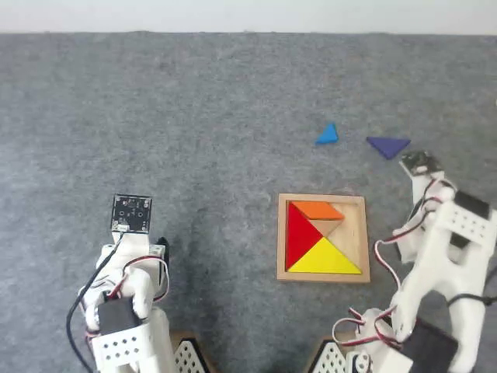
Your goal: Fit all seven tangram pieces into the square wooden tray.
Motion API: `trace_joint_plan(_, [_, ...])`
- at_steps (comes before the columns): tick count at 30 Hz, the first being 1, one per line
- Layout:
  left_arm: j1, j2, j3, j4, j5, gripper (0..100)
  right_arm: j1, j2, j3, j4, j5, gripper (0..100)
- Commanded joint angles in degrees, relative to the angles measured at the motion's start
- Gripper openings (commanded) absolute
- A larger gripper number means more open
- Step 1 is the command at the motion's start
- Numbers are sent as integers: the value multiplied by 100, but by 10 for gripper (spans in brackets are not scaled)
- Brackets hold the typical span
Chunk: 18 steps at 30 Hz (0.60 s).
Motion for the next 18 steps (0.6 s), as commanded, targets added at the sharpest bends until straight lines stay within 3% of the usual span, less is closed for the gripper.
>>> trace_joint_plan(1, [35,-114,-84,35,62,183,259,-303,44,-127,844,218])
trace_joint_plan(7, [35,-114,-84,35,62,183,1112,-277,-246,-215,1943,219])
trace_joint_plan(12, [35,-114,-84,35,62,183,1235,-207,-237,-215,2673,219])
trace_joint_plan(18, [35,-114,-84,35,62,183,1156,347,-255,-505,2251,220])
